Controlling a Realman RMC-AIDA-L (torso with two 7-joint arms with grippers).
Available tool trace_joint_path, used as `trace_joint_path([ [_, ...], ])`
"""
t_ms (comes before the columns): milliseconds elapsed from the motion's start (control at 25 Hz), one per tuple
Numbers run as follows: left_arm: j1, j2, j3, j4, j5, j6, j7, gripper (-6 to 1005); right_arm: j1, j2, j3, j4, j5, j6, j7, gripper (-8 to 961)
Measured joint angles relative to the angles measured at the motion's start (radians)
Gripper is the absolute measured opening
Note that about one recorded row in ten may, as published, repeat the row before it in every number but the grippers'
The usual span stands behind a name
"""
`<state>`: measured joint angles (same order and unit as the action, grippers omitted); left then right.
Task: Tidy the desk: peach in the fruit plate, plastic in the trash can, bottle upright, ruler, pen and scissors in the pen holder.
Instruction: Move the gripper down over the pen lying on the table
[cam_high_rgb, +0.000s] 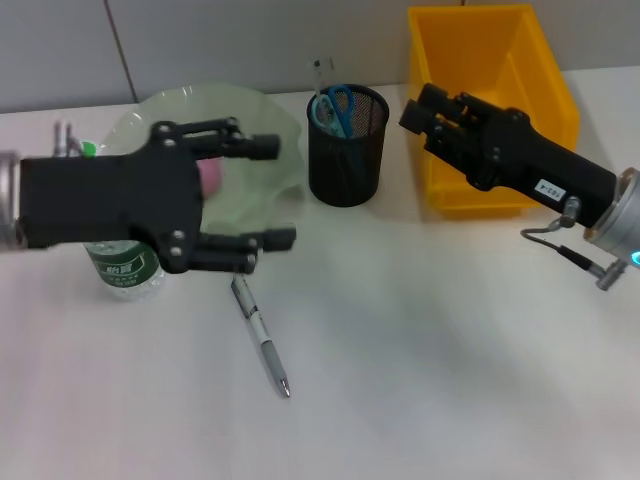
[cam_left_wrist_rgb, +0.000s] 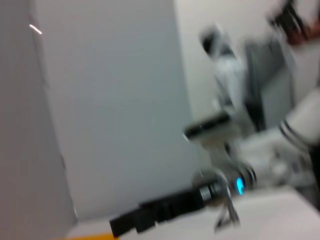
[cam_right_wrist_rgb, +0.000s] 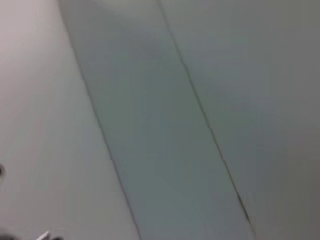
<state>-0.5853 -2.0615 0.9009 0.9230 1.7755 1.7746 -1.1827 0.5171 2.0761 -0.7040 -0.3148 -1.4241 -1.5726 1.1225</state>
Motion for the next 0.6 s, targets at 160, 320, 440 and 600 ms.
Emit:
trace_joint_path([
  [160, -0.045, -0.004, 0.150, 0.269, 0.198, -0.065, -0.081, 799, -0.017, -0.007, 0.000, -0.096, -0.116, 0.005, 0.185, 424],
  [320, -0.092, -0.009, 0.277, 0.348, 0.343, -0.126, -0.149, 799, -0.017, -0.021, 0.000, -0.192, -0.265, -0.001, 0.313, 423],
  [440, -0.119, -0.012, 0.425, 0.382, 0.468, -0.225, -0.227, 799, -0.009, -0.041, 0.001, -0.253, -0.385, -0.029, 0.400, 424],
  [600, -0.140, -0.014, 0.543, 0.401, 0.561, -0.287, -0.294, 799, 0.001, -0.076, 0.002, -0.267, -0.461, -0.082, 0.451, 425],
])
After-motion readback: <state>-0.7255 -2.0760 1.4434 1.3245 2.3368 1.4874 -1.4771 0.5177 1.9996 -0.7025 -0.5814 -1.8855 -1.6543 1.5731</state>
